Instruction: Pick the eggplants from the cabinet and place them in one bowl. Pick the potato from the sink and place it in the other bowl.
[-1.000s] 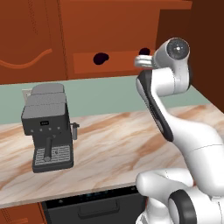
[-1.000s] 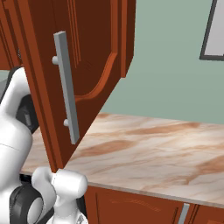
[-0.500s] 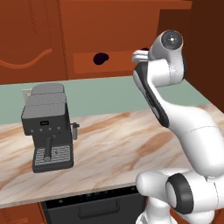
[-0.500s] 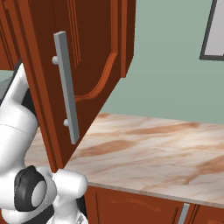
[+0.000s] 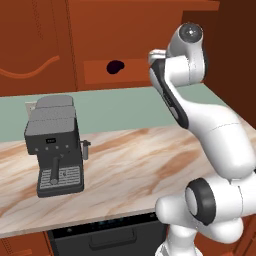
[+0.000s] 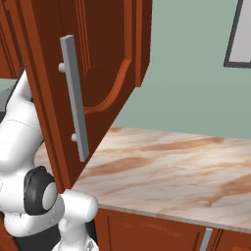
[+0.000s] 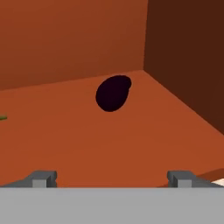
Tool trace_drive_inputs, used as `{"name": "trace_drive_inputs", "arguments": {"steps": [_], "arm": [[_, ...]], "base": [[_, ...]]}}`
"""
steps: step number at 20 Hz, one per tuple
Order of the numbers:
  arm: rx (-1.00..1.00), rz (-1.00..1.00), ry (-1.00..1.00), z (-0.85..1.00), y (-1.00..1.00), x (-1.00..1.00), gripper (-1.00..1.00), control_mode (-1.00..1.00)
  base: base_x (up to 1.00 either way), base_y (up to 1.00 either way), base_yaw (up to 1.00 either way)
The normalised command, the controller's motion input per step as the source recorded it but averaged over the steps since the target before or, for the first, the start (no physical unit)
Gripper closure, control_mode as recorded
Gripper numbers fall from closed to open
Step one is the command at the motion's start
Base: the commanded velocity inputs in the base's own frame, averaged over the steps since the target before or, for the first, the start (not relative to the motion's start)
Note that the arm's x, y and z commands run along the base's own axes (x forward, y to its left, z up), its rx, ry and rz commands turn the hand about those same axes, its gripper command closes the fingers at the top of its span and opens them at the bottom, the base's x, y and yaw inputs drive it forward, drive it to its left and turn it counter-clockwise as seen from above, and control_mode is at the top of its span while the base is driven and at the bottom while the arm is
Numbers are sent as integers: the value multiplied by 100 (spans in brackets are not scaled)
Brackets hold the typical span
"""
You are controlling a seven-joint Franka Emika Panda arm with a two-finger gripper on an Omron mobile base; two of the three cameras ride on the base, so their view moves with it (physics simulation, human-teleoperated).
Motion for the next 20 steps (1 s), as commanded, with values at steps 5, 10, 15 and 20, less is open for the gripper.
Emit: {"name": "trace_drive_inputs", "arguments": {"steps": [5, 10, 15, 20], "arm": [[-3, 0, 1, 1, -3, 22, -100, -100], [-9, 0, 0, -5, 0, 18, -100, -100], [-8, 0, 0, 0, -4, 22, -100, -100], [0, 0, 0, -1, -7, 20, -100, -100]], "base": [[0, 0, 0], [0, 0, 0], [0, 0, 0], [0, 0, 0]]}}
